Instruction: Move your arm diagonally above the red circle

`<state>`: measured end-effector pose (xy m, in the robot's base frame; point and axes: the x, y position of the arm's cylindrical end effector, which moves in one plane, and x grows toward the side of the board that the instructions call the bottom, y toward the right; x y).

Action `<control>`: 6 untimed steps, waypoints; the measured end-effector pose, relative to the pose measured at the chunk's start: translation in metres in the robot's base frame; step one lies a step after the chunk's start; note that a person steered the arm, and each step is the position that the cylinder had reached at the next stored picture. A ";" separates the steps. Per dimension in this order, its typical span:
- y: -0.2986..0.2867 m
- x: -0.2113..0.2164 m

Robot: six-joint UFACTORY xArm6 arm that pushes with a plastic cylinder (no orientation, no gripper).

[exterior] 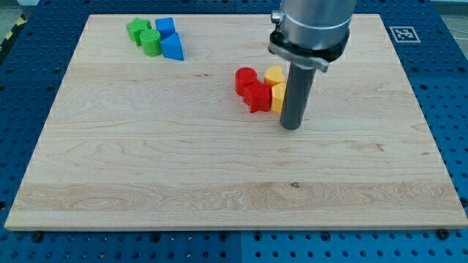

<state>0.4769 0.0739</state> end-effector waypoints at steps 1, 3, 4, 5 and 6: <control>-0.032 0.005; -0.125 -0.026; -0.137 -0.073; -0.134 -0.114; -0.099 -0.118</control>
